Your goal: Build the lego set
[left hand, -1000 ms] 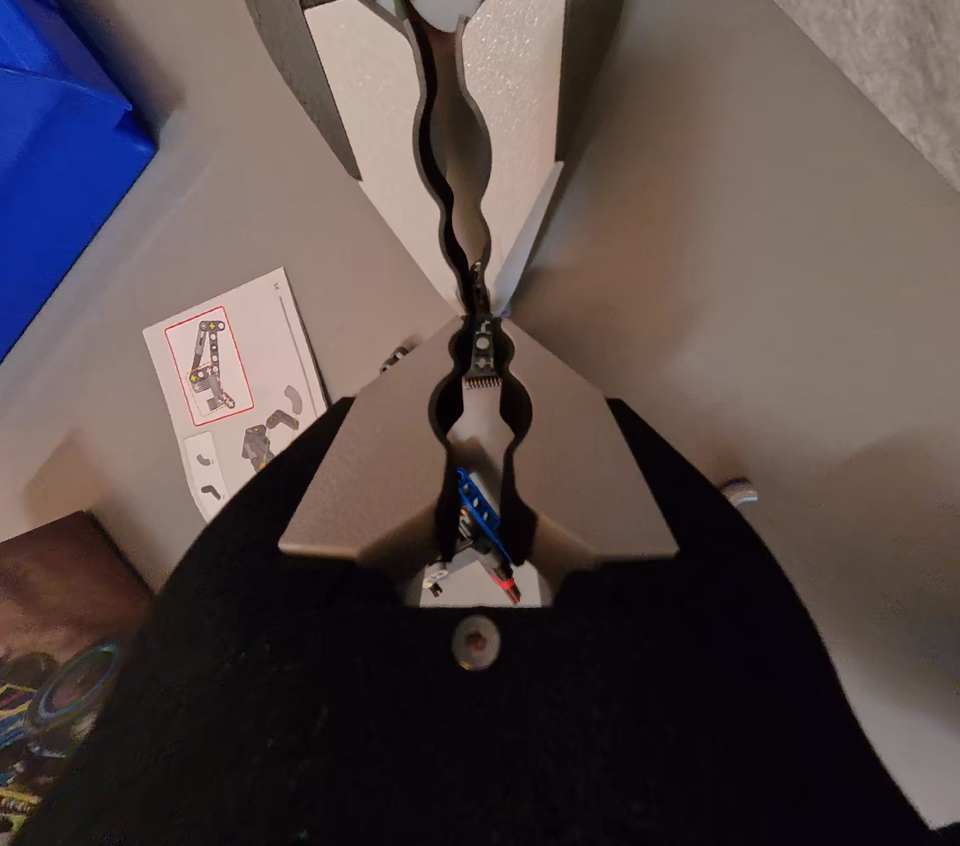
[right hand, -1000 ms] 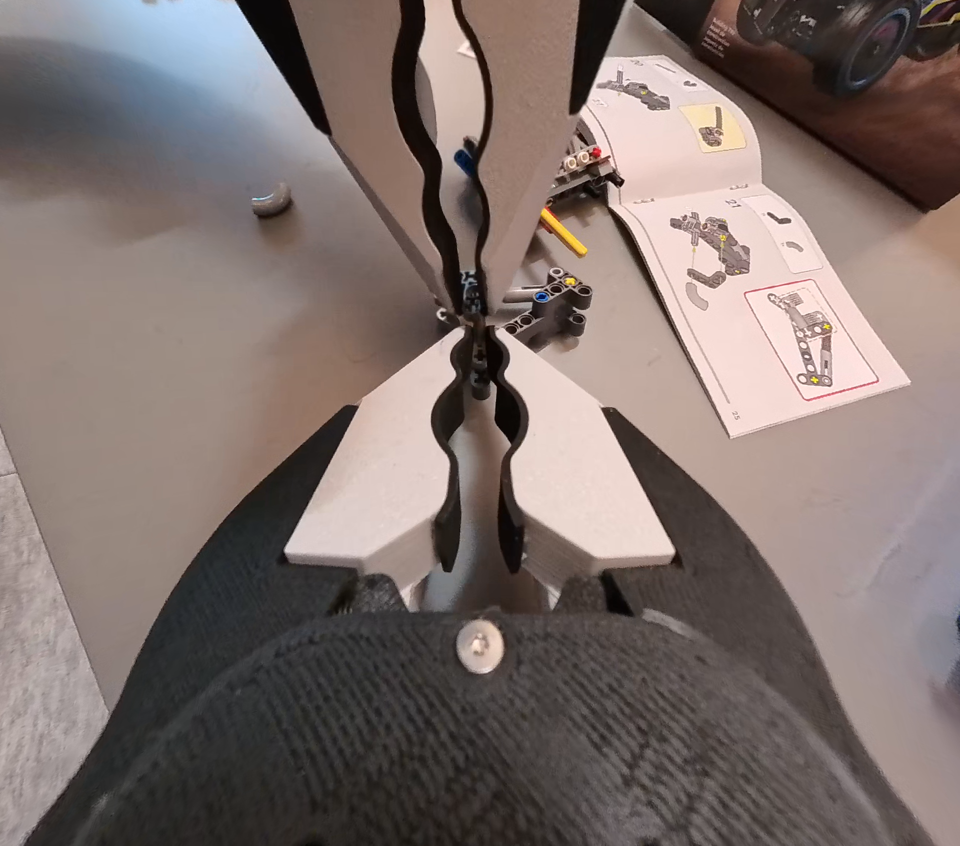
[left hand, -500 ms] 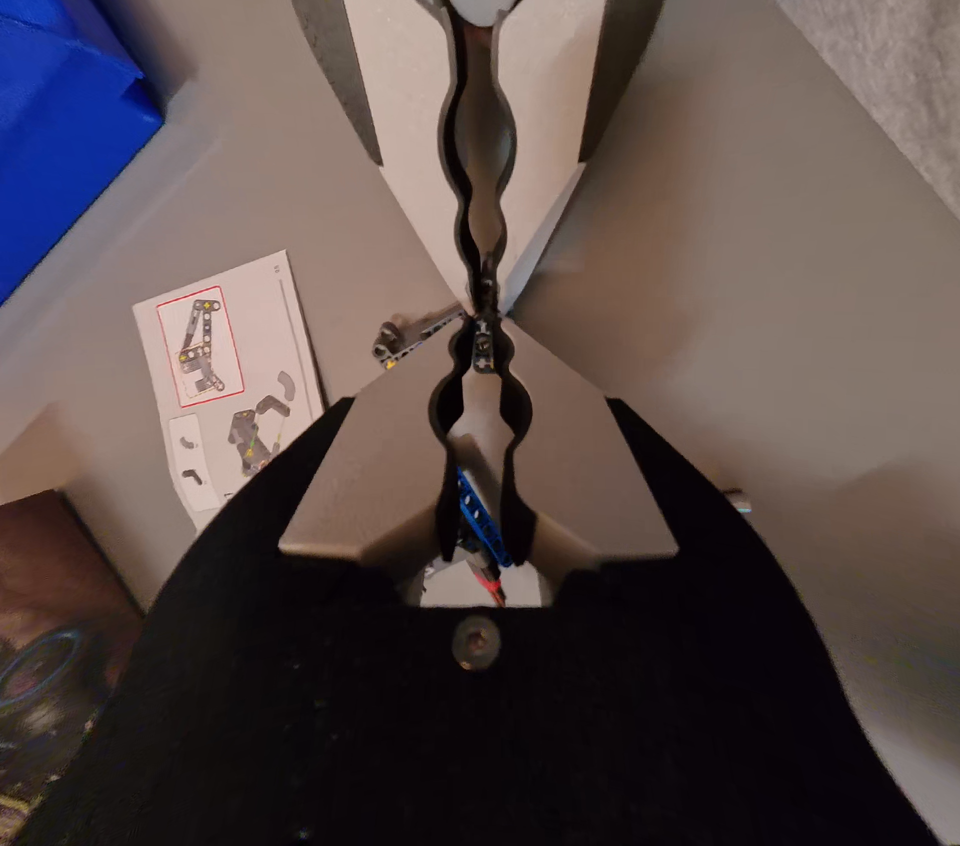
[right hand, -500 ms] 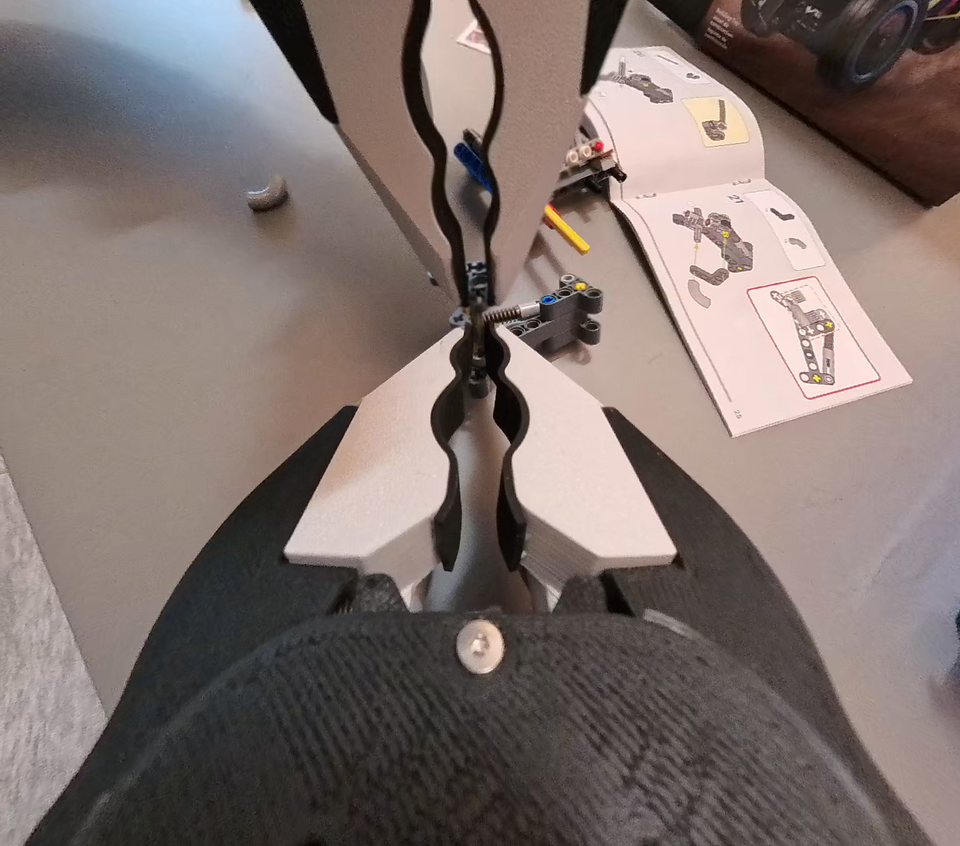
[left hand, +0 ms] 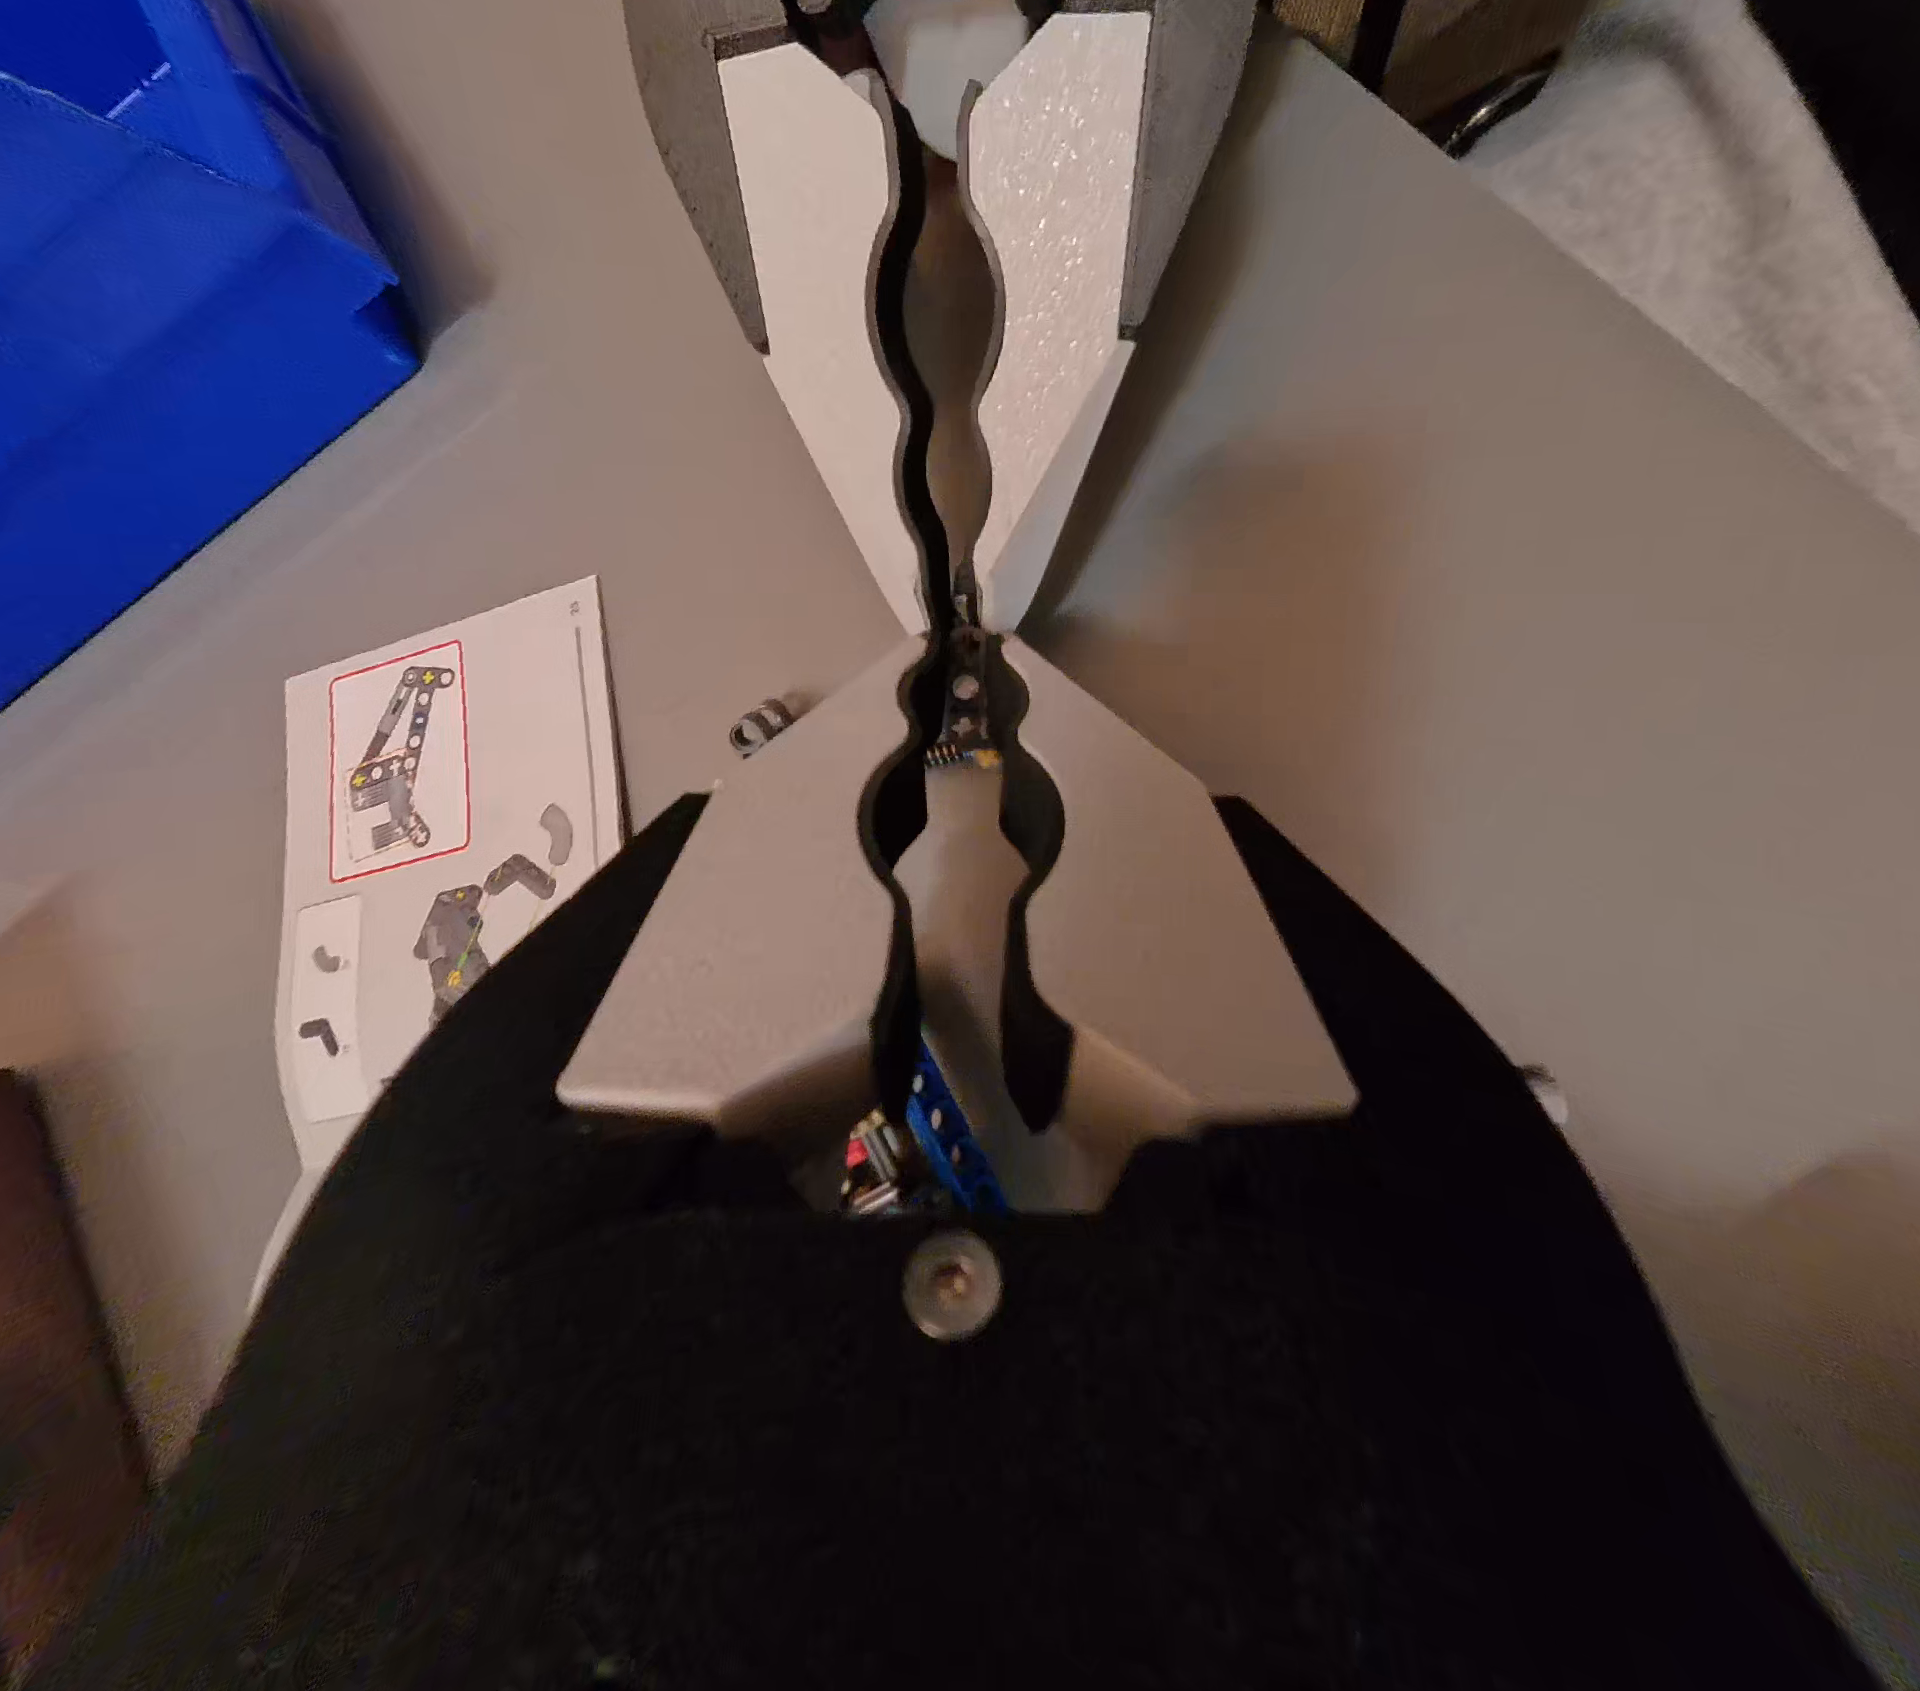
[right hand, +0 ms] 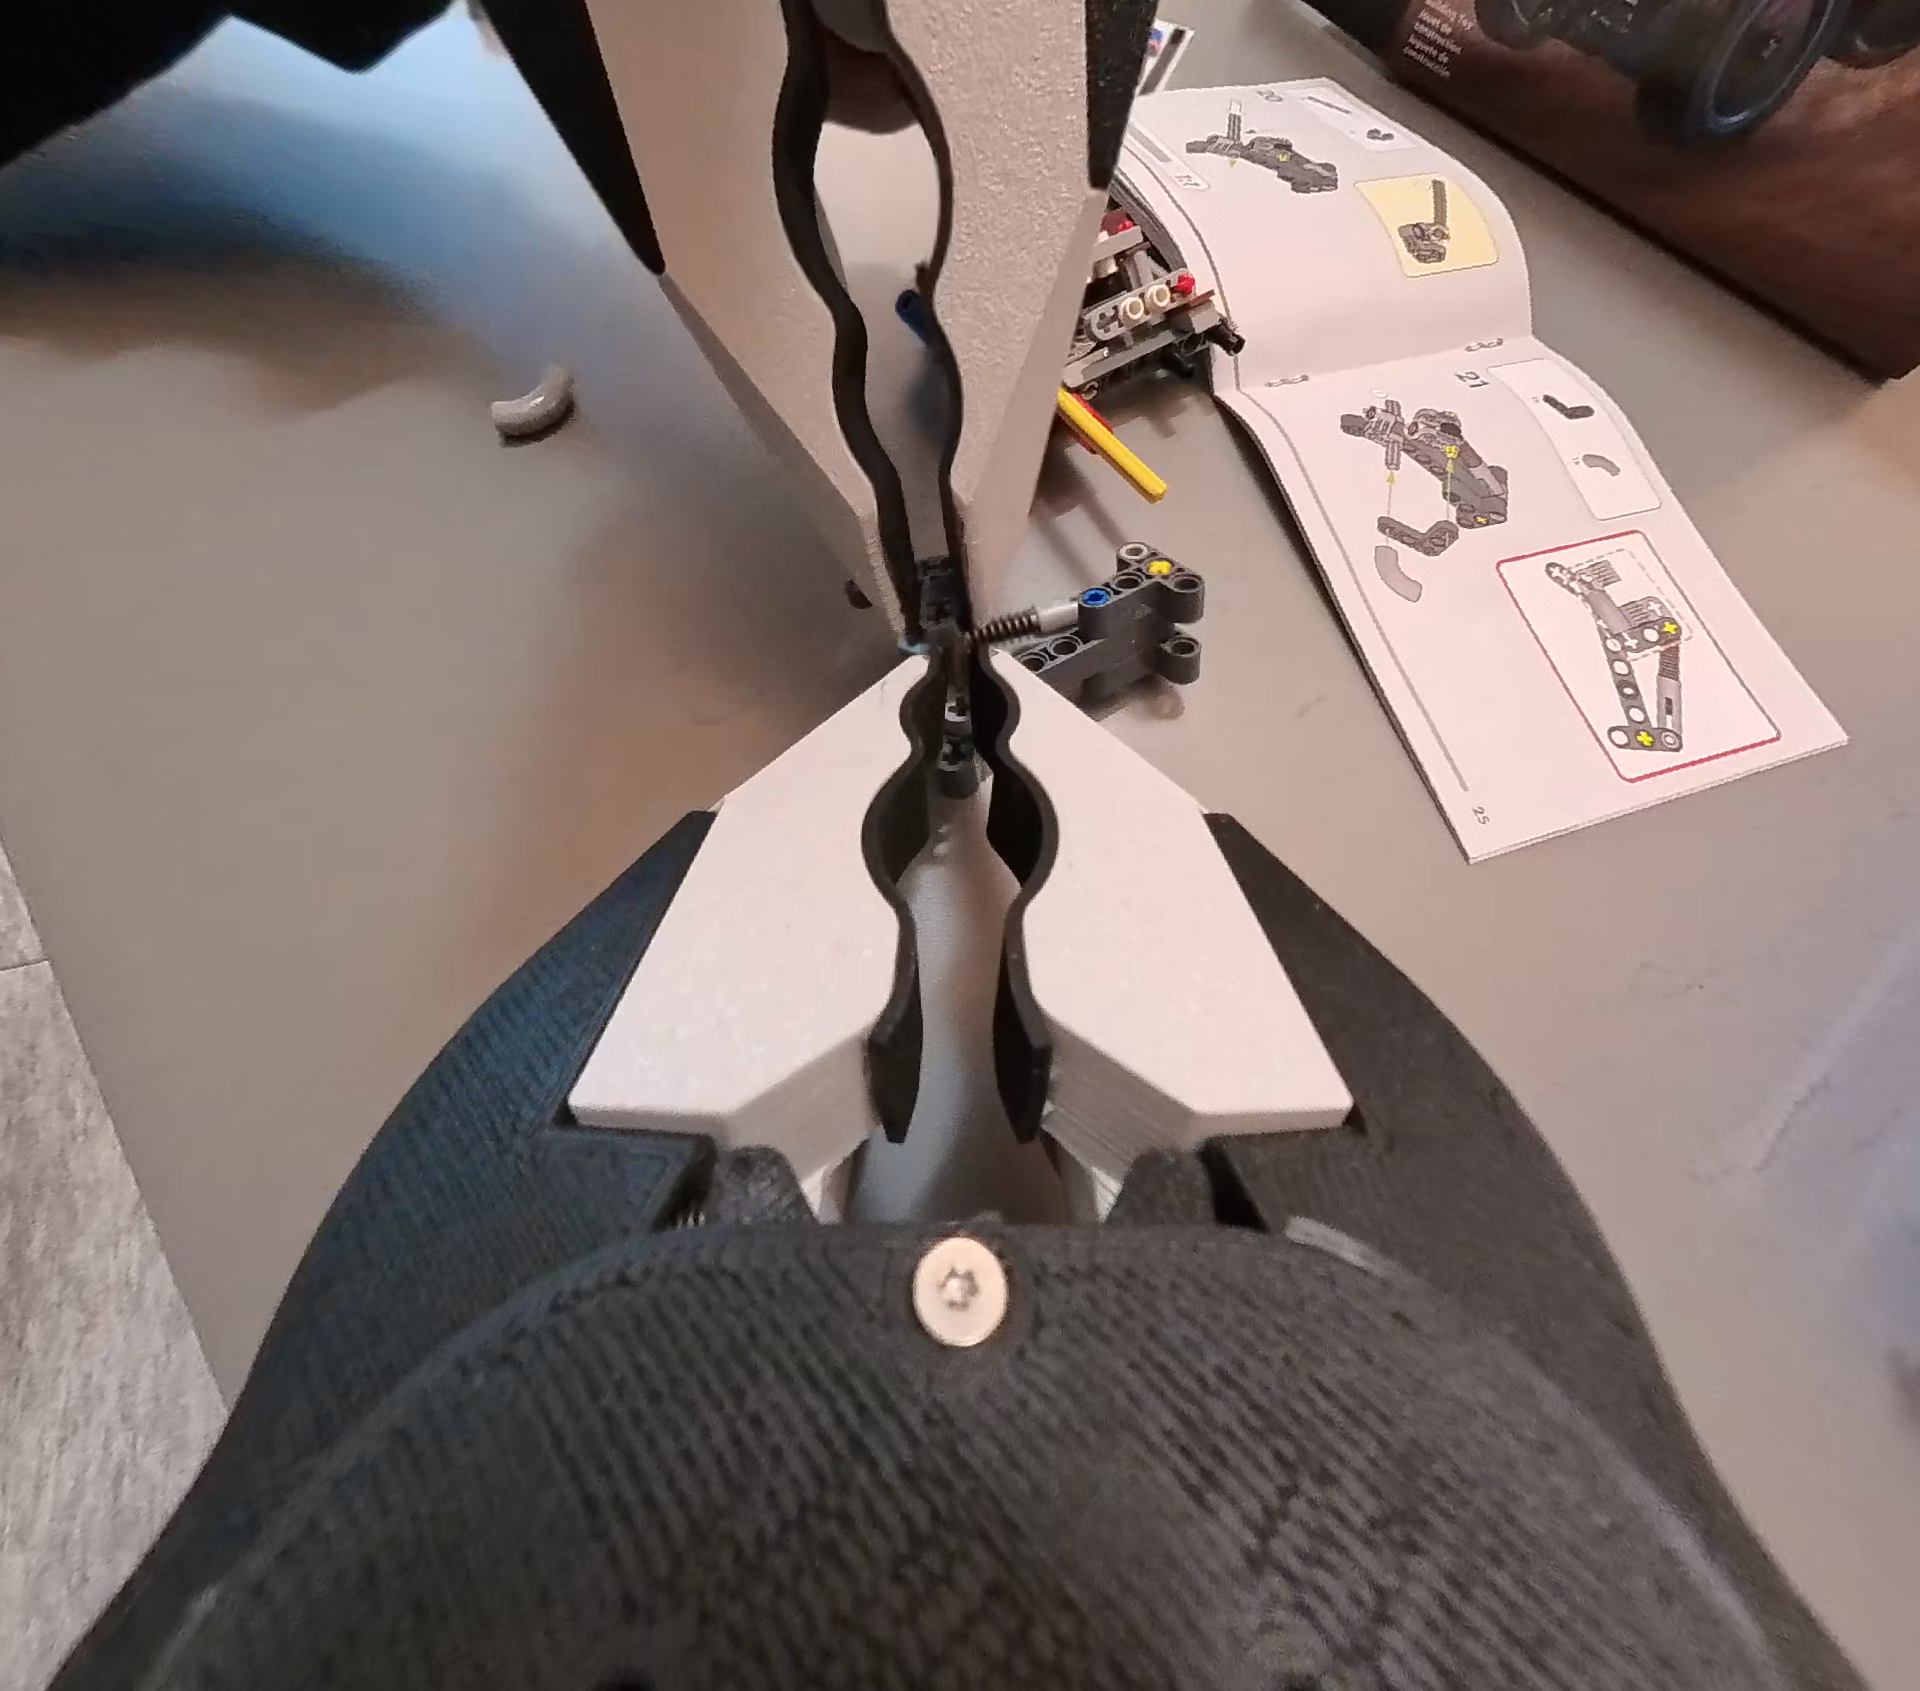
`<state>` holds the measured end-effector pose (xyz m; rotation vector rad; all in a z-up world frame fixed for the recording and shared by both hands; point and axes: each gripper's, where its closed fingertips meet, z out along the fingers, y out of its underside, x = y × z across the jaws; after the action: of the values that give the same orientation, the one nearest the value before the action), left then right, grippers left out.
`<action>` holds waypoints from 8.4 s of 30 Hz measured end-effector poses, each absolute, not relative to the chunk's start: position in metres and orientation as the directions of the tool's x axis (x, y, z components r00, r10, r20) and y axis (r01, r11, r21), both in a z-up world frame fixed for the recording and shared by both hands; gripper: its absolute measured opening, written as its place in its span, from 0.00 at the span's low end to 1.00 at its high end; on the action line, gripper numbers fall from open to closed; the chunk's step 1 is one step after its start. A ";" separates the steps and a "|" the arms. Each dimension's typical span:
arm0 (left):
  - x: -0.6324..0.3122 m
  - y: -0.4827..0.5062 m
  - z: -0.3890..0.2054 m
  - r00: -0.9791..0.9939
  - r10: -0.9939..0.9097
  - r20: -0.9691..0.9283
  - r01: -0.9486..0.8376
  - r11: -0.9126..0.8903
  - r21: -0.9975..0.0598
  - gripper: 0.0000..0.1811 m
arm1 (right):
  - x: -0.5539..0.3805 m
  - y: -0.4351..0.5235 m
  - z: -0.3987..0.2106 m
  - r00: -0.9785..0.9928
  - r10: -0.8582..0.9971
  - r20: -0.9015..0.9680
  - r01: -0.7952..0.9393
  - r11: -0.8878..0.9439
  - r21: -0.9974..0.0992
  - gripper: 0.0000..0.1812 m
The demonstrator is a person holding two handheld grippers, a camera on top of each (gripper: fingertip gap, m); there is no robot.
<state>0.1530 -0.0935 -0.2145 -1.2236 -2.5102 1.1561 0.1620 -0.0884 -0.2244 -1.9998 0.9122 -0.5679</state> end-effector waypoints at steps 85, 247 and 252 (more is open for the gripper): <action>0.161 -0.102 -0.221 -0.689 0.671 -0.273 0.533 0.215 -0.818 0.02 | 0.170 -0.097 -0.225 0.583 -0.811 -0.038 -0.459 -0.291 -0.840 0.01; 0.161 -0.092 -0.218 -0.509 0.725 -0.463 0.837 0.294 -0.461 0.02 | 0.164 -0.091 -0.226 0.613 -0.748 0.255 -0.289 -0.512 -0.809 0.02; 0.162 -0.092 -0.221 -0.475 0.736 -0.482 0.863 0.283 -0.418 0.02 | 0.164 -0.091 -0.227 0.631 -0.732 0.258 -0.282 -0.526 -0.803 0.02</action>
<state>0.1617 -0.0922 -0.2207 -1.6870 -2.6664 1.0885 0.1639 -0.0911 -0.2274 -2.0993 0.7896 -0.7641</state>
